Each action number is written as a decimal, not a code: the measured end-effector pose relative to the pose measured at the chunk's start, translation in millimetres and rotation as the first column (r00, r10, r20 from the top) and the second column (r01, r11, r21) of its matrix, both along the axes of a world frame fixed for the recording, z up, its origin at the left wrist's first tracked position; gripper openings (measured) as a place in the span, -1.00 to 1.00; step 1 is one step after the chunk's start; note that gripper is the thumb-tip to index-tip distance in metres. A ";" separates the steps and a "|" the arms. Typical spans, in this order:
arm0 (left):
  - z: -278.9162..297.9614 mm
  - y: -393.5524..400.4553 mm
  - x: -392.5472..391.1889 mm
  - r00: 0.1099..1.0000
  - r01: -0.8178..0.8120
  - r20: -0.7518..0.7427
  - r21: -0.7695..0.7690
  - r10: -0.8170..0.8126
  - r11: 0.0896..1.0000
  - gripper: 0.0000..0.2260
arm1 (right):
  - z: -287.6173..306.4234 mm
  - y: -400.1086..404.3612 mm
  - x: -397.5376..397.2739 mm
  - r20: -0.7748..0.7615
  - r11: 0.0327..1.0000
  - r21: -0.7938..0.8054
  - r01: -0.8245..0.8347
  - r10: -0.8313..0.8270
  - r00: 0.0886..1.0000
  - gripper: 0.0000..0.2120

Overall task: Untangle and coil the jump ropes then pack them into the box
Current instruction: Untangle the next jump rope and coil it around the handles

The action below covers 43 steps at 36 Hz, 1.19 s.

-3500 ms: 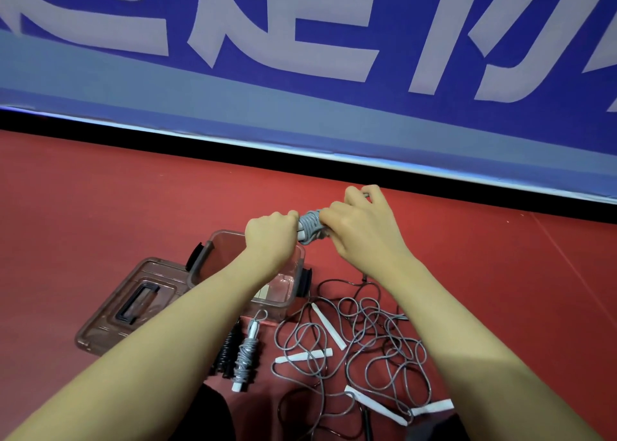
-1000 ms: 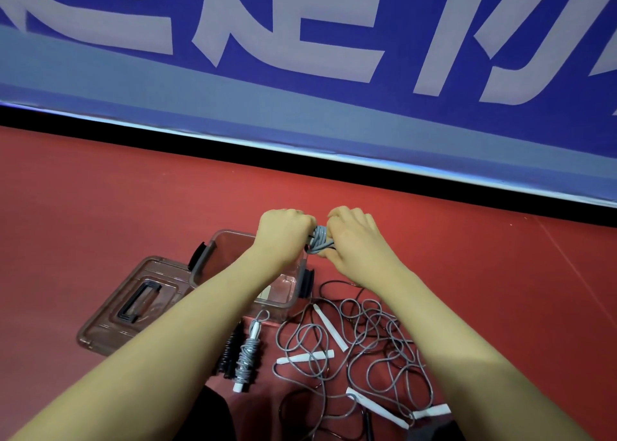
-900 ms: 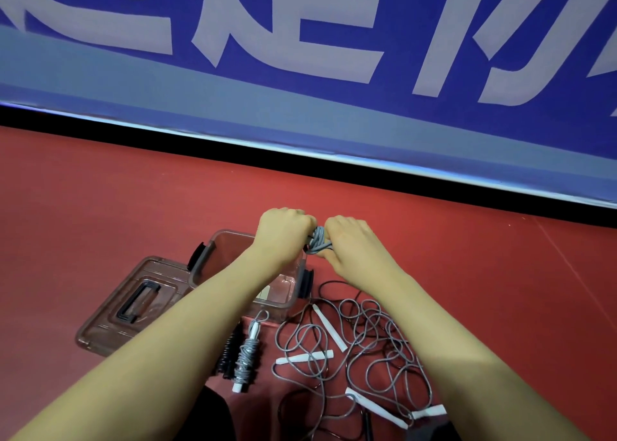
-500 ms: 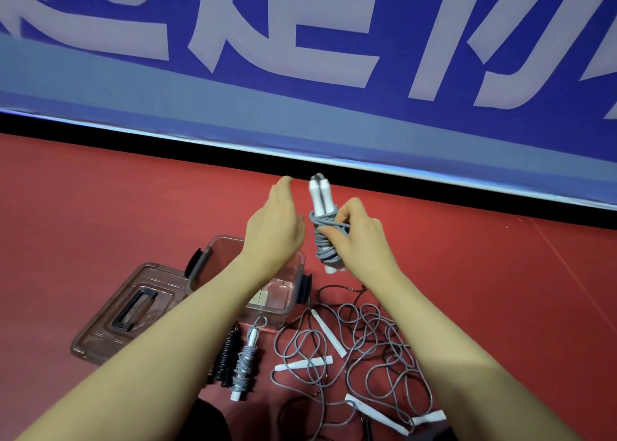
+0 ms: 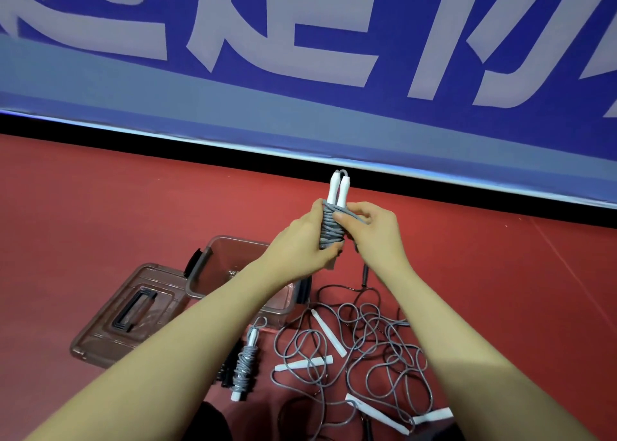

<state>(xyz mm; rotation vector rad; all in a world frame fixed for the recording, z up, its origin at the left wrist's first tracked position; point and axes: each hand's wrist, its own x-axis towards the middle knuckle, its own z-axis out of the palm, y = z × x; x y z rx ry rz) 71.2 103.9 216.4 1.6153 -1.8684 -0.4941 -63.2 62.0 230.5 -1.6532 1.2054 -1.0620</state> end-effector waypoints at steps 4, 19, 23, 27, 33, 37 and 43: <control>-4.9 -1.7 7.0 0.989 -0.033 0.144 -0.046 0.039 0.998 -0.30 | -0.6 3.0 1.1 -0.076 0.998 -0.037 -0.048 0.045 0.996 -0.88; 6.5 -1.9 0.6 0.886 -0.348 0.252 -0.196 0.390 0.917 -0.46 | 12.8 10.6 10.4 -0.088 0.991 -0.128 0.028 -0.039 0.995 -0.82; 8.6 -2.4 5.7 0.878 -0.389 0.231 -0.164 0.419 0.906 -0.61 | 10.1 12.0 9.0 -0.040 0.998 -0.068 -0.013 0.010 0.999 -0.77; 10.5 -2.2 10.4 0.864 -0.432 0.217 -0.146 0.455 0.890 -0.63 | 6.2 11.2 8.2 0.042 0.997 0.017 -0.071 0.070 0.997 -0.74; 9.7 -1.4 18.0 0.859 -0.448 0.227 -0.105 0.460 0.888 -0.65 | -0.2 6.4 6.9 -0.025 0.998 0.020 -0.065 0.065 0.998 -0.94; 8.8 -1.7 18.5 0.881 -0.419 0.191 -0.110 0.433 0.901 -0.65 | -3.5 4.4 7.4 0.034 0.996 0.092 -0.007 0.004 0.999 -0.80; 13.2 -0.9 16.4 0.940 -0.308 0.113 -0.130 0.323 0.942 -0.62 | -13.1 0.0 6.2 -0.010 0.984 0.174 0.047 -0.046 0.999 -0.68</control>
